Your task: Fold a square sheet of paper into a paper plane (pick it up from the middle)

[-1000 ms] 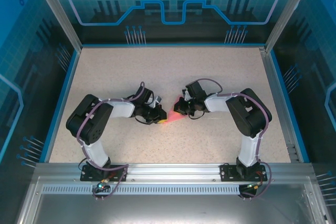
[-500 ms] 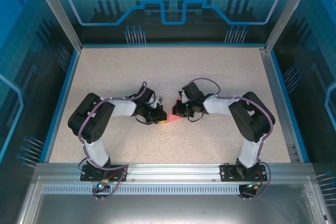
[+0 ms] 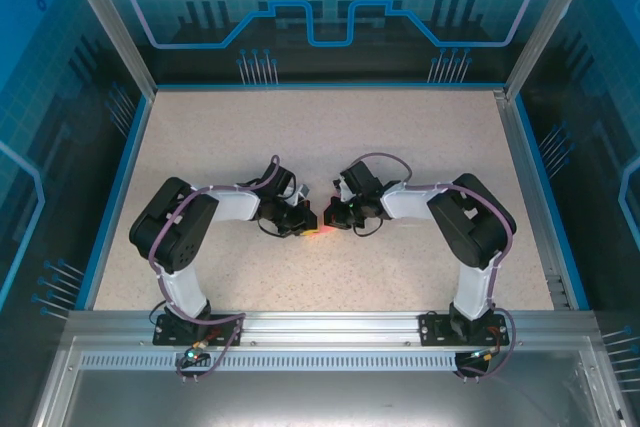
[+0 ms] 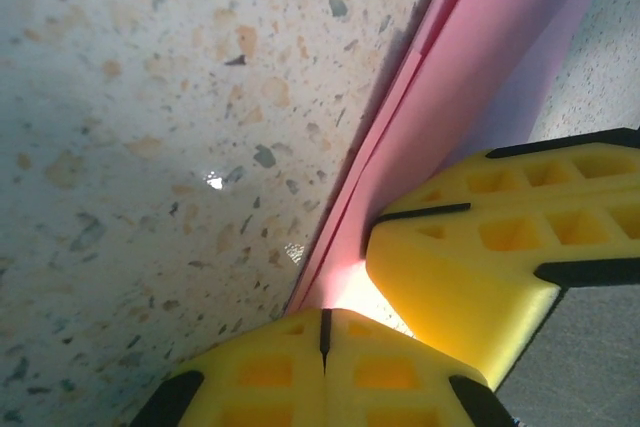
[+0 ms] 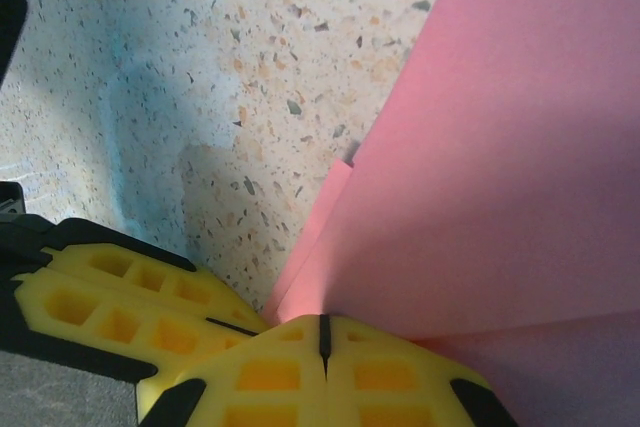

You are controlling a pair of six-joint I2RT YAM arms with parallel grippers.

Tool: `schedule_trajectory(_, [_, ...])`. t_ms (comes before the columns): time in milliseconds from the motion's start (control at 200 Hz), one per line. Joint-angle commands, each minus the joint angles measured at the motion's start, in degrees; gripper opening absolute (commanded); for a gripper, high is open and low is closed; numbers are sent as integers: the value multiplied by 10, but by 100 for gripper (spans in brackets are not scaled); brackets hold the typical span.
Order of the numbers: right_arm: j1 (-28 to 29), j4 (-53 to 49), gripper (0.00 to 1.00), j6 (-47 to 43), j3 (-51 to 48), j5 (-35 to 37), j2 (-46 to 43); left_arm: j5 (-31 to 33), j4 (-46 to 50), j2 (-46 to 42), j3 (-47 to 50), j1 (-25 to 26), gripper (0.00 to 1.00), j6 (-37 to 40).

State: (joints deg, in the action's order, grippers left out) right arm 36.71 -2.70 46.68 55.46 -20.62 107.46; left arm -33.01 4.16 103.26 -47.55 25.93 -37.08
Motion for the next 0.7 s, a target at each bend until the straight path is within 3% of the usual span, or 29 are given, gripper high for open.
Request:
schedule_trajectory(0, [-5,-25,3,4,11,12,25,48,70,16,5,2,0,16])
schedule_trajectory(450, [-94,-3,3,50,-12,20,21,63,91,19,14,2,0,24])
schedule_trajectory(695, [-31,-6,3,7,0,30,-33,60,91,21,10,2,0,24])
